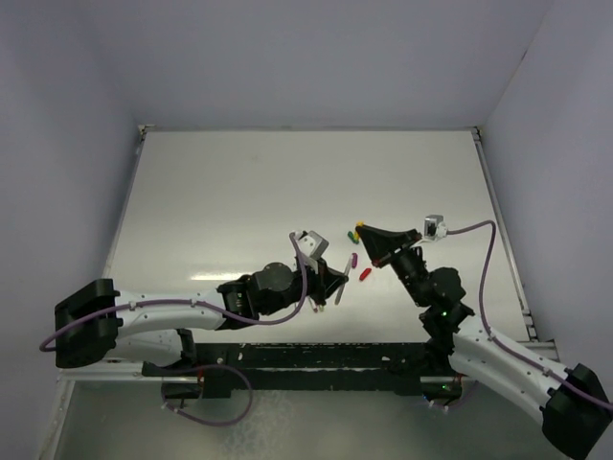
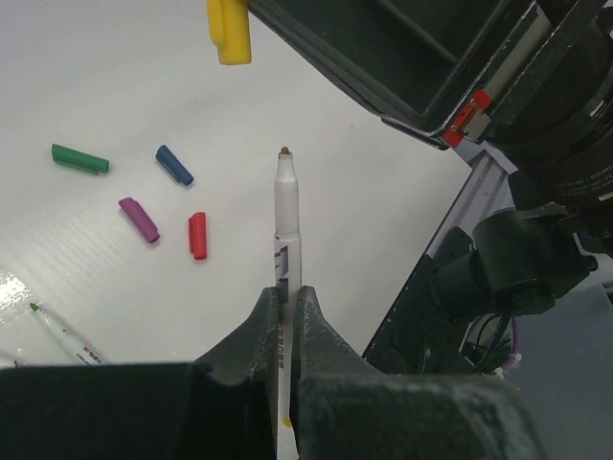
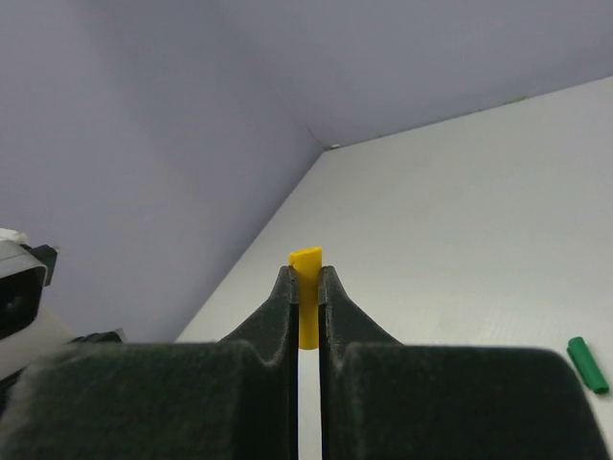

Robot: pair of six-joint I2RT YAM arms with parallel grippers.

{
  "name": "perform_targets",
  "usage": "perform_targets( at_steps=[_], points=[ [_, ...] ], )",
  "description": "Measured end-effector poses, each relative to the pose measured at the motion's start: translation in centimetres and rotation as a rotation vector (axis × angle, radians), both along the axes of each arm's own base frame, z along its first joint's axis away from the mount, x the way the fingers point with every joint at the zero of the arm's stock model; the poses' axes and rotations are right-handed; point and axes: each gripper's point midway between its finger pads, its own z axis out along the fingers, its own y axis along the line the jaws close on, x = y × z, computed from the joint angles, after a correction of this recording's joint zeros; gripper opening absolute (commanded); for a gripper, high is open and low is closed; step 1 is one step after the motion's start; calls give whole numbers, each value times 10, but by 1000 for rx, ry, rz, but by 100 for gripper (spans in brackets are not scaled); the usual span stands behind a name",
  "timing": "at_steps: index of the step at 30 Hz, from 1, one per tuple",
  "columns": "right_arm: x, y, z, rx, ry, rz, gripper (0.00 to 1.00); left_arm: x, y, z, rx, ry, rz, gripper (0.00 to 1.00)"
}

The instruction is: Insert the pens into the pen caps

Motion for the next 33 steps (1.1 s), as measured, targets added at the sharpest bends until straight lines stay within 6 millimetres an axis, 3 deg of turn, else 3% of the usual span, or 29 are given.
perform_targets(
  at_steps=[9,33],
  points=[
    [-6,9,13,88,-18,66,0,4,2,0,-5,3,29,0],
    [-11,16,7,117,-4,117,0,15,7,12,-23,-24,94,0]
  ],
)
